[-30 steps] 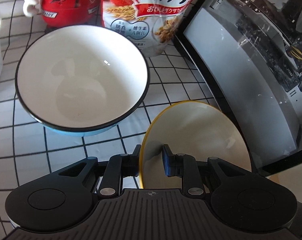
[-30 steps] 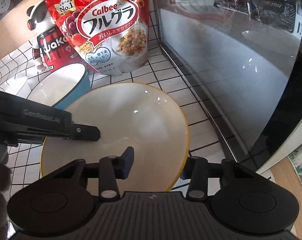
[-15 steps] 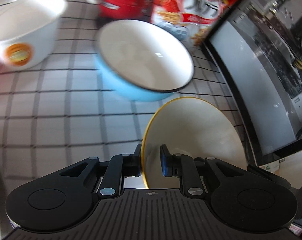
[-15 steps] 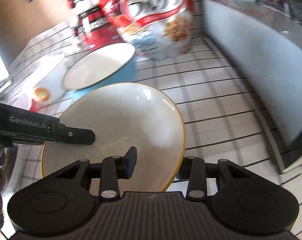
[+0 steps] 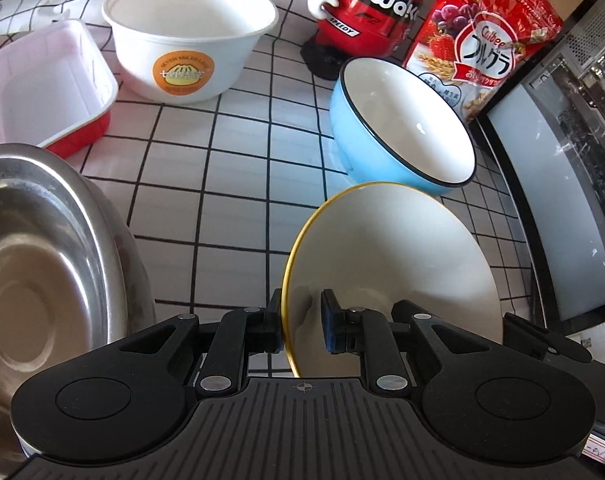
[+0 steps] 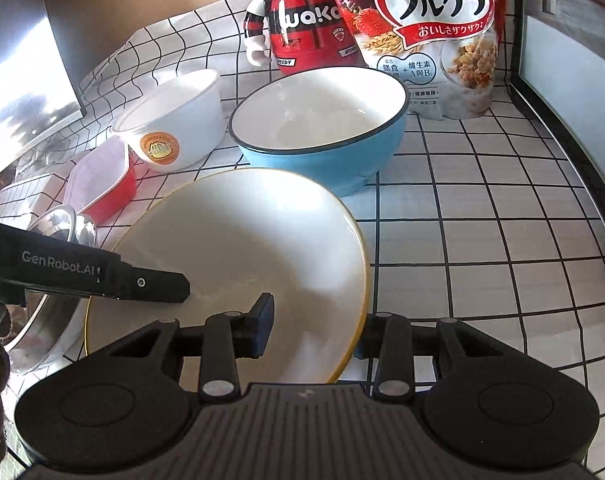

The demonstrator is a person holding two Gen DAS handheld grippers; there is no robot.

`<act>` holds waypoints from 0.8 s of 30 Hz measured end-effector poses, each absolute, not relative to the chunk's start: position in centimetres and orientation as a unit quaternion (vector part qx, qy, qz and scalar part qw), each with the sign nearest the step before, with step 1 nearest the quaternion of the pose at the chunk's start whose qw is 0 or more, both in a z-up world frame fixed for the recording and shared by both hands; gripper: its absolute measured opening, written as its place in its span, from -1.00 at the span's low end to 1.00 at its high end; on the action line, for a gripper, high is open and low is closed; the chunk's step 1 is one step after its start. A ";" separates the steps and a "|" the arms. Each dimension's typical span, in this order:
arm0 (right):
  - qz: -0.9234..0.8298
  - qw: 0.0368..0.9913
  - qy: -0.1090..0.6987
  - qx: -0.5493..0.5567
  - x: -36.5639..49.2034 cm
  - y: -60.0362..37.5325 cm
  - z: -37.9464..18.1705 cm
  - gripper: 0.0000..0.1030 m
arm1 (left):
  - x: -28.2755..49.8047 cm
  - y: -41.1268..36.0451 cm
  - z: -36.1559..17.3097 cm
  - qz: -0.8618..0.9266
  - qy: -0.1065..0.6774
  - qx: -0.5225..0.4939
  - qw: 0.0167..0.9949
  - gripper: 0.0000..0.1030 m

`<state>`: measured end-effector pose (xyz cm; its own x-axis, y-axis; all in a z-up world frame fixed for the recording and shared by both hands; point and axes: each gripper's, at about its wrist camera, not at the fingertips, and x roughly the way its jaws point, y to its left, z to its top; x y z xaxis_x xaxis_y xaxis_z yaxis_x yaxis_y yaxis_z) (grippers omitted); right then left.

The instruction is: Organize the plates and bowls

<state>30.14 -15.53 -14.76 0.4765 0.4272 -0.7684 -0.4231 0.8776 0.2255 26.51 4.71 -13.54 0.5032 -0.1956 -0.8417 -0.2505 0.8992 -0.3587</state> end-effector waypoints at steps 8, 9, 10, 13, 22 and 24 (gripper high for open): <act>0.243 0.857 0.455 -0.007 30.0 -15.1 -15.1 -0.24 | 26.4 4.9 -13.7 0.012 0.500 -0.233 0.834 -0.63; 0.243 0.856 0.456 -0.007 30.1 -15.1 -15.1 -0.24 | 26.4 4.8 -13.7 0.014 0.502 -0.229 0.834 -0.63; 0.243 0.856 0.456 -0.008 30.1 -15.1 -15.0 -0.24 | 26.5 4.7 -13.6 0.015 0.505 -0.223 0.834 -0.63; 0.244 0.854 0.460 -0.008 30.0 -15.1 -15.1 -0.24 | 26.6 4.4 -13.6 0.018 0.505 -0.213 0.836 -0.63; 0.242 0.854 0.461 -0.011 29.9 -15.3 -15.0 -0.24 | 26.4 4.7 -13.7 0.019 0.502 -0.219 0.836 -0.65; 0.242 0.855 0.459 -0.010 29.7 -15.4 -14.9 -0.24 | 26.3 4.7 -13.6 0.020 0.502 -0.215 0.837 -0.65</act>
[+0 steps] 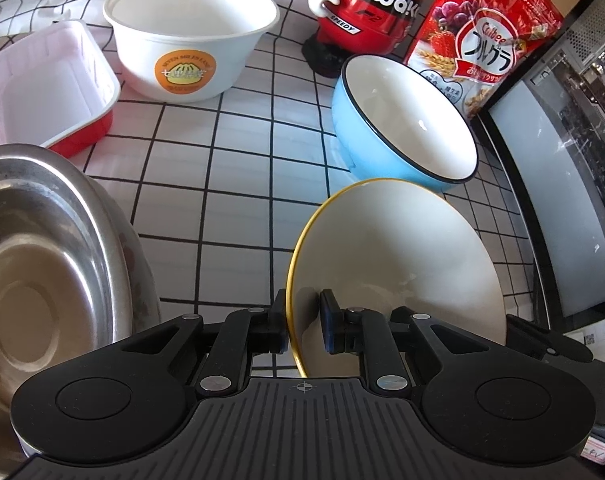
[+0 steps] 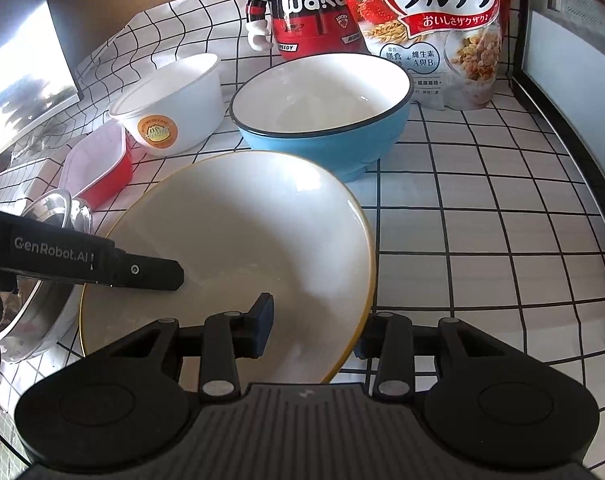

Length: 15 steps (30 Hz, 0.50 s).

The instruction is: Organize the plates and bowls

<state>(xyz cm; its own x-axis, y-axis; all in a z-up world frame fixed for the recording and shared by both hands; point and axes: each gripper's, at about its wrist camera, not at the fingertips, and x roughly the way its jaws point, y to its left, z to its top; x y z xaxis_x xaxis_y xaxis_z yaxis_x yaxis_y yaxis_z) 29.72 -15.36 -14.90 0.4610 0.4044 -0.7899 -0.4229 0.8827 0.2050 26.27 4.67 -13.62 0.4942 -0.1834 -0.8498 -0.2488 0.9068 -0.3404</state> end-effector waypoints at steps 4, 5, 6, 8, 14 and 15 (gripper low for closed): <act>0.241 0.856 0.458 -0.007 29.4 -15.5 -14.8 -0.24 | 25.9 4.4 -13.2 0.025 0.497 -0.205 0.843 -0.65; 0.241 0.856 0.457 -0.007 29.4 -15.5 -14.8 -0.24 | 25.8 4.5 -13.1 0.027 0.494 -0.205 0.844 -0.65; 0.242 0.857 0.456 -0.007 29.4 -15.6 -14.7 -0.24 | 25.7 4.5 -13.0 0.028 0.493 -0.205 0.845 -0.65; 0.241 0.859 0.452 -0.007 29.3 -15.8 -14.5 -0.24 | 25.5 4.7 -12.8 0.032 0.488 -0.206 0.847 -0.65; 0.230 0.869 0.438 -0.009 29.5 -16.5 -13.7 -0.24 | 24.9 5.3 -11.9 0.036 0.470 -0.215 0.855 -0.65; 0.229 0.871 0.434 -0.011 29.6 -16.7 -13.5 -0.24 | 24.9 5.4 -11.8 0.035 0.468 -0.218 0.856 -0.65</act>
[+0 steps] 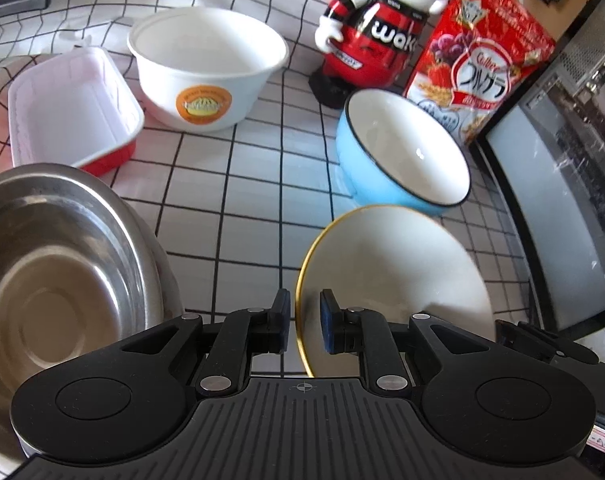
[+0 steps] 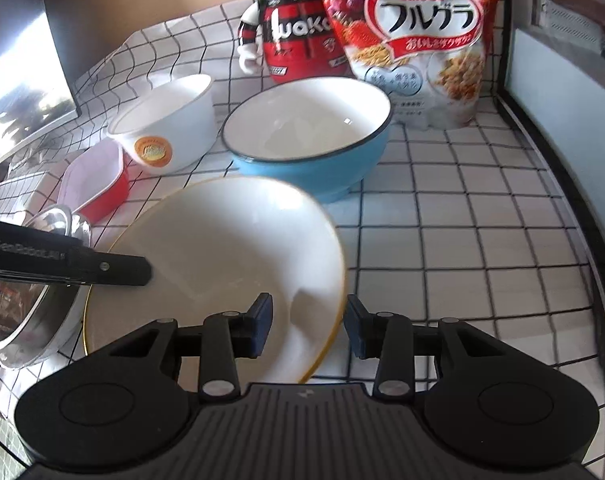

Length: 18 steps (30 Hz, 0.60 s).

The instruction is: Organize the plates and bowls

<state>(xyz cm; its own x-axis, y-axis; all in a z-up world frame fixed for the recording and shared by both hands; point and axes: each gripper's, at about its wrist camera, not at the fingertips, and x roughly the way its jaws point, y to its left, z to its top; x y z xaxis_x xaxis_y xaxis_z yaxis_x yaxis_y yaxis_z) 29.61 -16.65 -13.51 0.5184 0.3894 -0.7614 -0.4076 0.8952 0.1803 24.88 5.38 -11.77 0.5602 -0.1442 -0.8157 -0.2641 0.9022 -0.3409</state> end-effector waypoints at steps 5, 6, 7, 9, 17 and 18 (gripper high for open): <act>0.220 0.884 0.413 -0.011 30.1 -17.7 -12.3 -0.24 | 25.1 5.5 -10.5 0.032 0.451 -0.214 0.866 -0.62; 0.217 0.886 0.410 -0.012 30.2 -17.9 -12.1 -0.24 | 25.2 5.6 -10.3 0.031 0.447 -0.213 0.868 -0.61; 0.214 0.888 0.407 -0.014 30.4 -18.1 -11.9 -0.24 | 25.3 5.6 -10.0 0.030 0.441 -0.214 0.871 -0.58; 0.211 0.891 0.402 -0.016 30.7 -18.5 -11.6 -0.20 | 25.7 5.8 -9.5 0.024 0.427 -0.221 0.877 -0.57; 0.226 0.889 0.399 0.004 32.3 -18.9 -10.2 -0.19 | 28.2 6.1 -8.0 0.020 0.417 -0.217 0.882 -0.57; 0.232 0.888 0.398 0.007 32.5 -18.7 -9.9 -0.19 | 28.7 6.2 -7.8 0.020 0.420 -0.215 0.881 -0.57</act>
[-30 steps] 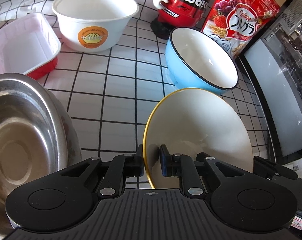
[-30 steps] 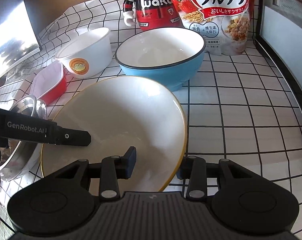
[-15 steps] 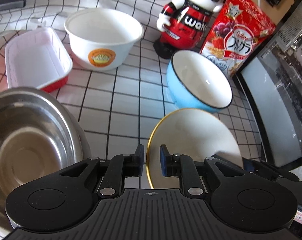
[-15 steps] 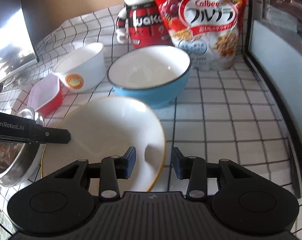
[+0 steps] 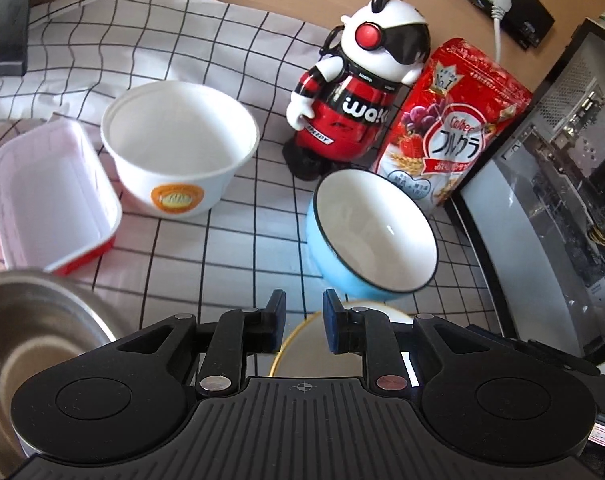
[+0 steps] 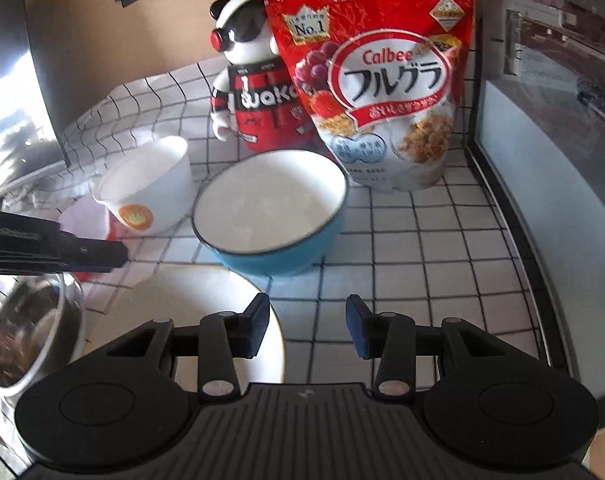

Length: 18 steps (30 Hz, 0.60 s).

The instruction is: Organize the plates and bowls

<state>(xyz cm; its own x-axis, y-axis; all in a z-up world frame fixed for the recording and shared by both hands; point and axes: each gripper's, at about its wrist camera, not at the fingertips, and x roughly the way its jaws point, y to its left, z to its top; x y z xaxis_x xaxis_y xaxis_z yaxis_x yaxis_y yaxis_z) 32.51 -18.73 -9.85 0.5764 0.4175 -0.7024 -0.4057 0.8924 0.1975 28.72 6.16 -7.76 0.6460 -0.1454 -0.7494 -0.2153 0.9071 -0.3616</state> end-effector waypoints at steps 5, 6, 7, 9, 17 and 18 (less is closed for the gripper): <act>0.251 0.884 0.393 0.033 34.8 -18.2 -8.3 -0.16 | 31.8 6.4 -6.9 -0.008 0.439 -0.223 0.870 -0.57; 0.248 0.884 0.395 0.035 35.4 -18.1 -8.1 -0.14 | 32.7 6.4 -6.9 -0.012 0.448 -0.222 0.866 -0.57; 0.241 0.886 0.396 0.035 36.2 -17.9 -7.8 -0.13 | 33.7 6.4 -6.8 -0.016 0.455 -0.218 0.863 -0.57; 0.222 0.890 0.396 0.032 37.7 -17.5 -7.5 -0.02 | 35.5 6.3 -6.5 -0.016 0.461 -0.207 0.863 -0.57; 0.174 0.875 0.448 0.056 44.3 -16.9 -10.9 0.11 | 42.0 6.3 -9.4 0.003 0.508 -0.176 0.843 -0.57; 0.171 0.869 0.460 0.061 44.9 -16.8 -11.6 0.11 | 42.6 6.3 -10.1 0.005 0.515 -0.176 0.839 -0.57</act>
<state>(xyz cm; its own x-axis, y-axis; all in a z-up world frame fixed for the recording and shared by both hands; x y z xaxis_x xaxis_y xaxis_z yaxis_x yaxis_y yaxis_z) 44.89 -16.81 -11.65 0.5176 0.3536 -0.7791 -0.2420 0.9339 0.2630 42.58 6.32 -10.14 0.4704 -0.1719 -0.8656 -0.1899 0.9382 -0.2895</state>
